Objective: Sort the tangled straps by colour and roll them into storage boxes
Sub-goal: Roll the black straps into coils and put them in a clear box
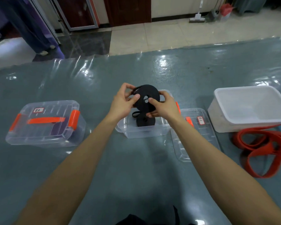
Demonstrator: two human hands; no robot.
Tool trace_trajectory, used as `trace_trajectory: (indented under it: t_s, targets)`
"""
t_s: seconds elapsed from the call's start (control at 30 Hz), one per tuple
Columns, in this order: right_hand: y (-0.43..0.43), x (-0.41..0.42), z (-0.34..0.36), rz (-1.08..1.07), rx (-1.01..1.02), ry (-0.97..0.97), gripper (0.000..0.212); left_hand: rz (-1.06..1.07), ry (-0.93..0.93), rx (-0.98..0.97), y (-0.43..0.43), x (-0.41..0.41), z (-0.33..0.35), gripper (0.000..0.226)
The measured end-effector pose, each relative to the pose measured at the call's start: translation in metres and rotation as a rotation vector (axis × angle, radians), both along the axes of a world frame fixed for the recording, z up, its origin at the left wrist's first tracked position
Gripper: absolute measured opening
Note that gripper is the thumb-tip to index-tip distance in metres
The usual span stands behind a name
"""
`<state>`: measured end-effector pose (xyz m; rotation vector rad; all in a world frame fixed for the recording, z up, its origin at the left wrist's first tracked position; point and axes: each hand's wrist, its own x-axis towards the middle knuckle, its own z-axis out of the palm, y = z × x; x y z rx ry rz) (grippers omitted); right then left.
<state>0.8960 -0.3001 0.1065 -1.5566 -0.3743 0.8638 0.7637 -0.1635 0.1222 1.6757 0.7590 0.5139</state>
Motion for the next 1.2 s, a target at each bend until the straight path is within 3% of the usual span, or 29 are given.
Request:
trace_trajectory:
  t_s: [0.1, 0.2, 0.27, 0.33, 0.53, 0.73, 0.93, 1.2]
  targets:
    - [0.012, 0.014, -0.015, -0.018, -0.158, -0.004, 0.047, 0.024, 0.100, -0.009, 0.011, 0.018, -0.027, 0.020]
    - [0.022, 0.020, -0.037, 0.041, -0.345, -0.063, 0.021, 0.094, 0.224, -0.029, 0.016, 0.025, -0.068, 0.013]
    - [0.031, 0.022, -0.052, 0.095, -0.452, -0.084, 0.020, 0.117, 0.319, -0.050, 0.020, 0.027, -0.093, 0.014]
    - [0.039, 0.026, -0.065, 0.129, -0.522, -0.084, 0.013, 0.118, 0.368, -0.113, 0.027, 0.032, -0.115, 0.020]
    - [0.060, 0.031, -0.095, 0.192, -0.726, -0.037, 0.020, 0.127, 0.549, -0.229, 0.042, 0.046, -0.149, 0.041]
    - [0.078, 0.035, -0.117, 0.206, -0.782, -0.008, 0.024, 0.133, 0.676, -0.151, 0.056, 0.058, -0.166, 0.044]
    - [0.087, 0.038, -0.127, 0.255, -0.830, -0.041, 0.022, 0.147, 0.687, -0.243, 0.060, 0.061, -0.176, 0.043]
    - [0.091, 0.042, -0.134, 0.261, -0.864, -0.042, 0.018, 0.161, 0.699, -0.204, 0.060, 0.064, -0.175, 0.038]
